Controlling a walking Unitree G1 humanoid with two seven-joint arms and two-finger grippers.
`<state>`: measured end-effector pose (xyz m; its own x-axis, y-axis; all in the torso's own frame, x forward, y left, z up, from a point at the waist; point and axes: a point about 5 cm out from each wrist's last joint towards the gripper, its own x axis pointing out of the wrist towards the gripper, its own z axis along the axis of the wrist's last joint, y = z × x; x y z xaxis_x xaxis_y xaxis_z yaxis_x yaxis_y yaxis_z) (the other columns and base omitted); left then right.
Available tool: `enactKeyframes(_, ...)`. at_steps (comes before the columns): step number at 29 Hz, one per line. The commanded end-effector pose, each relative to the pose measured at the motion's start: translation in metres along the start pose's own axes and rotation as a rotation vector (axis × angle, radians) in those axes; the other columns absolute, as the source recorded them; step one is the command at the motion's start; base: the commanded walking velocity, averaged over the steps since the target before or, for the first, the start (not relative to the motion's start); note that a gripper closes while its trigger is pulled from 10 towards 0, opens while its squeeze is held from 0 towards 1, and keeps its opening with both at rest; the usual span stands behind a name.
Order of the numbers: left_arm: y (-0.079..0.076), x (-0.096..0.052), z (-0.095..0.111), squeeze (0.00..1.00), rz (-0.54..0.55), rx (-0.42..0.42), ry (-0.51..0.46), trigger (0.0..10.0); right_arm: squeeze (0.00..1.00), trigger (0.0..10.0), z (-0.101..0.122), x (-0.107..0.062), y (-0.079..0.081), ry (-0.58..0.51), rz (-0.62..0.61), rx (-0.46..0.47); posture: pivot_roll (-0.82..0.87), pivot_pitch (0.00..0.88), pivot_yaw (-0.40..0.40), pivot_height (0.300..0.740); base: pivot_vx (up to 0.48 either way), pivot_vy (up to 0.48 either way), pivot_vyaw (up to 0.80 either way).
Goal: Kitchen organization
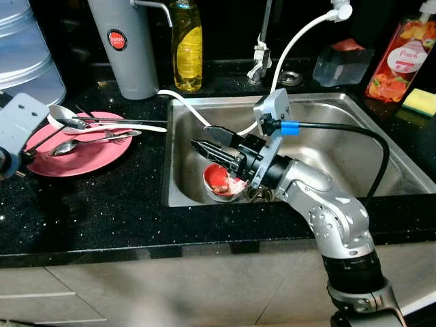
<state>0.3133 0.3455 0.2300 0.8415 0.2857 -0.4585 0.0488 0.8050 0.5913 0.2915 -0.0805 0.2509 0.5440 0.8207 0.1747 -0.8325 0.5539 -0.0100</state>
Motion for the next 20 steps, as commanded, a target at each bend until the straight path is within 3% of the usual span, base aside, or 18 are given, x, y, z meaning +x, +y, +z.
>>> enactKeyframes(1, -0.008, 0.006, 0.001, 0.0, -0.02, -0.02, -0.012, 10.0, 0.0, 10.0, 0.0, 0.0, 0.001, 0.012, 0.0, -0.007, 0.12, 0.013, 0.014, 0.74, 0.0, 0.0, 0.0)
enactKeyframes(8, -0.01, 0.014, 0.0, 0.0, -0.016, -0.023, -0.015, 10.0, 0.0, 10.0, 0.002, -0.002, -0.002, 0.009, -0.02, -0.015, 0.1, 0.008, 0.016, 0.74, 0.0, 0.0, 0.0)
enactKeyframes(9, -0.01, 0.015, 0.001, 0.0, -0.007, -0.019, -0.015, 6.9, 0.0, 10.0, 0.003, -0.002, -0.002, 0.009, -0.022, -0.017, 0.1, 0.008, 0.016, 0.74, 0.0, 0.0, 0.0)
enactKeyframes(10, -0.01, 0.015, 0.001, 0.0, -0.007, -0.019, -0.015, 6.9, 0.0, 10.0, 0.003, -0.002, -0.002, 0.009, -0.022, -0.017, 0.1, 0.008, 0.016, 0.74, 0.0, 0.0, 0.0)
enactKeyframes(11, -0.009, 0.016, 0.001, 0.0, 0.004, -0.011, -0.017, 2.1, 0.0, 10.0, 0.003, -0.003, -0.002, 0.009, -0.025, -0.018, 0.09, 0.006, 0.017, 0.74, 0.0, 0.0, 0.0)
enactKeyframes(12, -0.008, 0.017, 0.002, 0.0, 0.018, 0.0, -0.023, 0.0, 0.0, 10.0, 0.003, -0.004, -0.003, 0.01, -0.028, -0.019, 0.09, 0.005, 0.019, 0.74, 0.0, 0.0, 0.0)
enactKeyframes(20, -0.004, 0.019, 0.007, 0.0, 0.065, 0.024, -0.053, 0.0, 0.0, 10.0, 0.003, -0.006, -0.004, 0.013, -0.041, -0.023, 0.08, 0.0, 0.02, 0.74, 0.0, 0.0, 0.0)
